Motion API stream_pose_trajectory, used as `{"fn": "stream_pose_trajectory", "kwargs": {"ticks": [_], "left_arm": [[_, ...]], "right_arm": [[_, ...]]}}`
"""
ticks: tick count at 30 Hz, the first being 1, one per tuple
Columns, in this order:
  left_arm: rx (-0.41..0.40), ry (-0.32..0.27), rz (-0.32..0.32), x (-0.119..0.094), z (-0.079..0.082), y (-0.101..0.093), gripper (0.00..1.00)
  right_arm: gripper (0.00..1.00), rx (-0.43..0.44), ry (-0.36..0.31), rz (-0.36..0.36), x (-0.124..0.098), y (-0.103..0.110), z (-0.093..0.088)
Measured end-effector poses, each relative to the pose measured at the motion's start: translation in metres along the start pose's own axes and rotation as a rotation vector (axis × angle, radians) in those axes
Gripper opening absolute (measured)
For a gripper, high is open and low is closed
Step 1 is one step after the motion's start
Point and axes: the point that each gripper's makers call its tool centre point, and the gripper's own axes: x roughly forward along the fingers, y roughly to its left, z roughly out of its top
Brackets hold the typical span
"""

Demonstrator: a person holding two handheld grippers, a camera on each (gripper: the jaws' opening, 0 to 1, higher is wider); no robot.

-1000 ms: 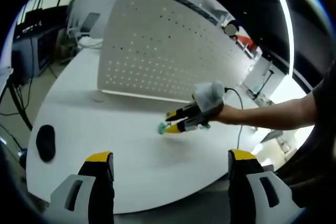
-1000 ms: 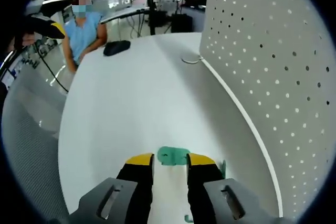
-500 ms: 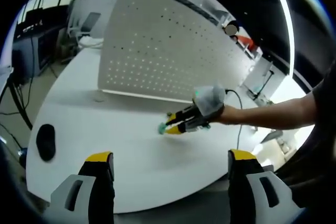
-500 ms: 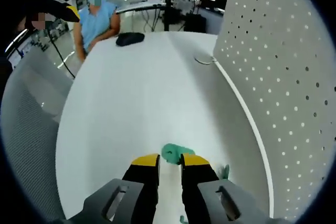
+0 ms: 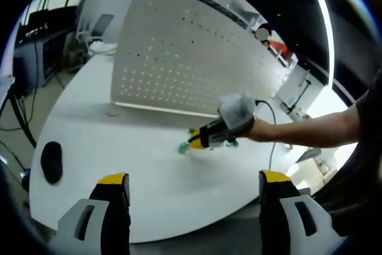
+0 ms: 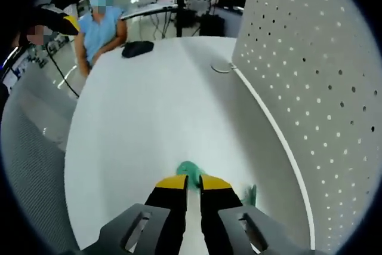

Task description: Insert the hook assembly into the mounting plate slot until the hook locks in place.

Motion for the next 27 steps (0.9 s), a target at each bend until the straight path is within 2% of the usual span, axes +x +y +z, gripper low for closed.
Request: {"fn": "stream_pose_trajectory", "kwargs": {"ticks": [1, 2, 4, 8, 21, 27], "left_arm": [[0.001, 0.001, -0.001, -0.0003, -0.0004, -0.0003, 0.91], [0.001, 0.001, 0.000, -0.0004, -0.0006, -0.0003, 0.91], [0.002, 0.001, 0.002, -0.0008, -0.0008, -0.0001, 0.91], [0.005, 0.000, 0.003, -0.0013, -0.0003, 0.0000, 0.91], [0.010, -0.008, -0.006, -0.0020, 0.0011, -0.0036, 0.92], [0.016, -0.025, -0.006, -0.0059, 0.0068, -0.0045, 0.93]], "right_arm": [[0.01, -0.003, 0.005, -0.008, -0.0020, -0.0012, -0.0003], [0.01, 0.045, 0.013, -0.017, -0.0021, -0.0014, -0.0026], [0.01, 0.043, 0.011, 0.010, -0.0002, 0.0011, -0.0034], [0.01, 0.081, 0.012, 0.000, -0.0007, 0.0008, -0.0047], [0.01, 0.105, 0.016, -0.022, -0.0042, -0.0041, -0.0079], [0.01, 0.116, 0.016, -0.024, -0.0041, -0.0034, -0.0085]]}}
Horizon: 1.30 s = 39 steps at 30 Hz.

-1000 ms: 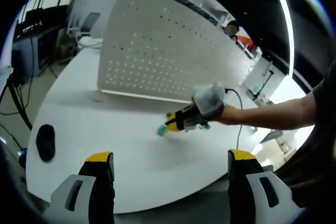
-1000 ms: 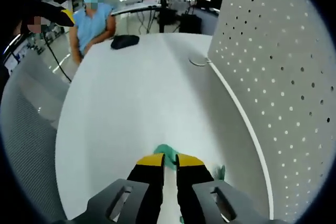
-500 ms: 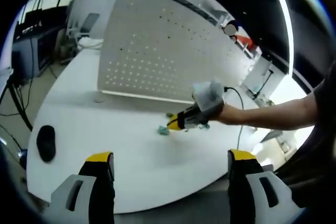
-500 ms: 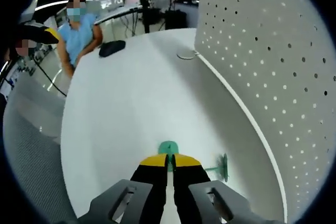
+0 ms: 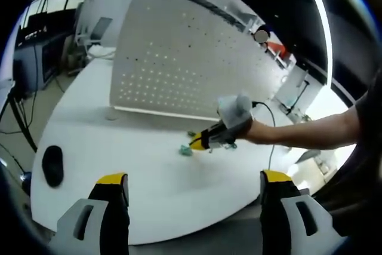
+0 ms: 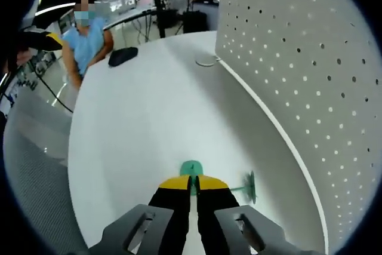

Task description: Insert the hook assembly into the mounting plate slot until the hook locks in place.

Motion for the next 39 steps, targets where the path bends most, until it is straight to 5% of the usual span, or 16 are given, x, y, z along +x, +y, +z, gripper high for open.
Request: {"fn": "stream_pose_trajectory", "kwargs": {"ticks": [23, 39], "left_arm": [[0.080, -0.016, -0.029, -0.004, 0.004, -0.017, 1.00], [0.126, -0.030, -0.038, -0.008, 0.012, -0.021, 1.00]], "right_arm": [[0.01, 0.002, -0.013, -0.026, -0.011, 0.000, 0.001], [0.01, 0.033, -0.123, -0.103, -0.051, -0.002, 0.025]]}}
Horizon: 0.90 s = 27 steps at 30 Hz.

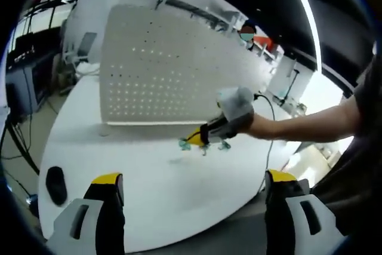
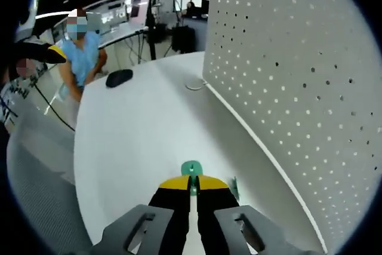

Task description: Insert the hook assembly into the mounting plate slot until the hook locks in place.

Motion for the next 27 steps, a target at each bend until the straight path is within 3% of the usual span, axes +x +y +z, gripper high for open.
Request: {"fn": "stream_pose_trajectory", "kwargs": {"ticks": [7, 18, 22, 27], "left_arm": [[0.009, -0.017, -0.023, 0.001, 0.005, -0.006, 1.00], [0.010, -0.029, -0.061, 0.008, 0.009, -0.020, 1.00], [-0.026, -0.039, -0.089, 0.012, 0.011, -0.025, 1.00], [-0.002, -0.028, -0.100, 0.017, 0.012, -0.030, 1.00]], "right_arm": [[0.01, 0.035, -0.056, -0.030, -0.020, 0.001, 0.008], [0.01, 0.122, -0.215, -0.091, -0.073, 0.005, 0.036], [0.01, 0.297, -0.319, -0.067, -0.092, 0.009, 0.049], [0.01, 0.292, -0.370, -0.093, -0.116, 0.016, 0.056]]}}
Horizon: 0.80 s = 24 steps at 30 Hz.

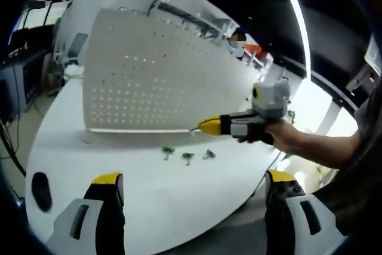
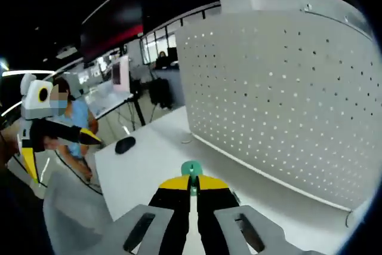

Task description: Insert the hook assembly into the mounting plate slot until the hook locks in place.

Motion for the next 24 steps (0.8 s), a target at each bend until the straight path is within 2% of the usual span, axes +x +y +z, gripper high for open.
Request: {"fn": "stream_pose_trajectory", "kwargs": {"ticks": [11, 15, 24], "left_arm": [[-0.028, -0.026, -0.020, 0.010, 0.010, -0.004, 0.96], [-0.049, -0.043, -0.028, 0.013, 0.015, -0.006, 0.95], [-0.050, -0.051, -0.043, 0.022, 0.021, -0.013, 0.90]], "right_arm": [[0.01, 0.021, -0.111, 0.010, -0.037, 0.031, 0.031], [0.01, 0.064, -0.153, 0.025, -0.045, 0.043, 0.039], [0.01, 0.104, -0.194, 0.044, -0.056, 0.064, 0.043]]}}
